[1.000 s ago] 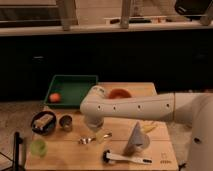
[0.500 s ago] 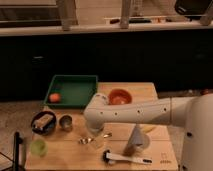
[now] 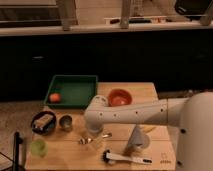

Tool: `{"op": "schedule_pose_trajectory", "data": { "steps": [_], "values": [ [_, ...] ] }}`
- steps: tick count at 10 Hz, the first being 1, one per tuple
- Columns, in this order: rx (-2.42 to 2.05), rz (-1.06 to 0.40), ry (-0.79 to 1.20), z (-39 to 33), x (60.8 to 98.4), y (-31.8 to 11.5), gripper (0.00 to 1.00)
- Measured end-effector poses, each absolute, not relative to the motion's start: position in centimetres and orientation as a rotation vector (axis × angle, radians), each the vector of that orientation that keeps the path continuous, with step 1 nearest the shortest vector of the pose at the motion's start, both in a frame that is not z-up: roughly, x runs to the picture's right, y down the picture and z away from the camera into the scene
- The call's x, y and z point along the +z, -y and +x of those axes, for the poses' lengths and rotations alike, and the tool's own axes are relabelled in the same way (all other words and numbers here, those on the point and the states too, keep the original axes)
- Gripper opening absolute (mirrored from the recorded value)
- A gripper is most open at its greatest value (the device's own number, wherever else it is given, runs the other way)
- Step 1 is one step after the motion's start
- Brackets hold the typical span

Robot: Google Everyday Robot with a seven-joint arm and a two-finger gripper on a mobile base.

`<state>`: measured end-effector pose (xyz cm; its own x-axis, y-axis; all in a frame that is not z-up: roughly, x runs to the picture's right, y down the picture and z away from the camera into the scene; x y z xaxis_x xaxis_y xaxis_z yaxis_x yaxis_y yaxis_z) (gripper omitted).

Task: Place fork in tray

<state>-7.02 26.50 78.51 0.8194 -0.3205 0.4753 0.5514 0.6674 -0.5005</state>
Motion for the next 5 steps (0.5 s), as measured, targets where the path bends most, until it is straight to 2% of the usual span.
{"op": "schedule_pose_trajectory", "data": {
  "steps": [3,5],
  "values": [
    [-0.500,-0.696,0.375,-7.1,79.4,-27.0,0.78],
    [-0.497,-0.723,0.379,-6.9,80.3,-27.7,0.62]
  ]
}}
